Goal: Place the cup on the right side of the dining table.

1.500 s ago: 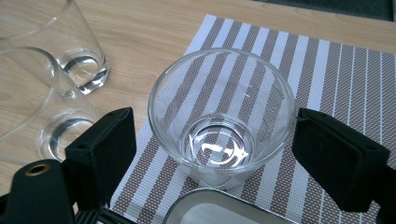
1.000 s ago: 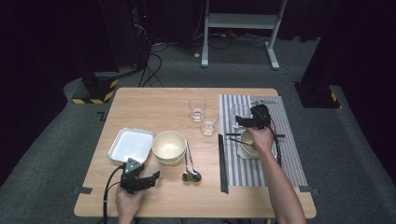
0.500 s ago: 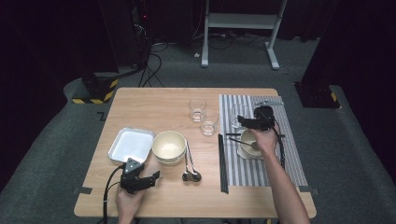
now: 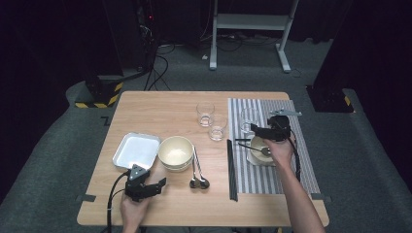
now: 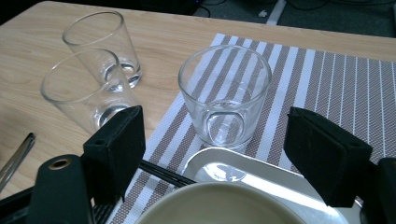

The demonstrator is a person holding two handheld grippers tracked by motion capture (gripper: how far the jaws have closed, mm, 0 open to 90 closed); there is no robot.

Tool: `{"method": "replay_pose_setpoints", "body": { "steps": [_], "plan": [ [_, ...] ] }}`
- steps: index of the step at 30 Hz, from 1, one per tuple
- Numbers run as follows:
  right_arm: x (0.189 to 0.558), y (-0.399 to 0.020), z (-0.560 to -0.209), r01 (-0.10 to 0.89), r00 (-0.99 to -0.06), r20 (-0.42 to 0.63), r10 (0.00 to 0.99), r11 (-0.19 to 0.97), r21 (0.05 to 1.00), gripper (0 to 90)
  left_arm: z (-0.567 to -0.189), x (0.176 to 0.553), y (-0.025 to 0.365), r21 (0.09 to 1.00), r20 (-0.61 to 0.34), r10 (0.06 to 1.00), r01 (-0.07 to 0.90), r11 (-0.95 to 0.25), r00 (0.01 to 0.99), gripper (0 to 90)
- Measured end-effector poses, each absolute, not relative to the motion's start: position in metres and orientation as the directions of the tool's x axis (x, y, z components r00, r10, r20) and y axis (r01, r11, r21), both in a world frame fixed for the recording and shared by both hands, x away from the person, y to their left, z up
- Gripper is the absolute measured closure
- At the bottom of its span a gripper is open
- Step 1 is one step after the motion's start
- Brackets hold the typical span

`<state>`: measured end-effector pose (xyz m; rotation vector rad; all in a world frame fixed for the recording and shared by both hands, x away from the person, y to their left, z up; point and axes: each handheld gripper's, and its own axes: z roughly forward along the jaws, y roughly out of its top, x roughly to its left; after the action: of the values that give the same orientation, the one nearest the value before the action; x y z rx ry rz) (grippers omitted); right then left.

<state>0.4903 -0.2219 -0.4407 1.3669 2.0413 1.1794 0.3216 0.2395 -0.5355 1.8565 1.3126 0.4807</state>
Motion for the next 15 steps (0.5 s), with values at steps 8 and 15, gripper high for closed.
{"method": "replay_pose_setpoints", "body": {
  "steps": [8, 15],
  "plan": [
    [0.48, -0.223, -0.442, 0.501, -0.464, 0.12, 0.878, 0.149, 0.852, 30.6, -0.536, 0.322, 0.24, 0.78, -0.135, 0.911, 0.609, -0.145, 0.39, 23.1],
    [0.473, -0.224, -0.446, 0.498, -0.465, 0.135, 0.875, 0.133, 0.857, 36.1, -0.535, 0.322, 0.239, 0.779, -0.128, 0.911, 0.608, -0.152, 0.392, 22.9]
  ]
}}
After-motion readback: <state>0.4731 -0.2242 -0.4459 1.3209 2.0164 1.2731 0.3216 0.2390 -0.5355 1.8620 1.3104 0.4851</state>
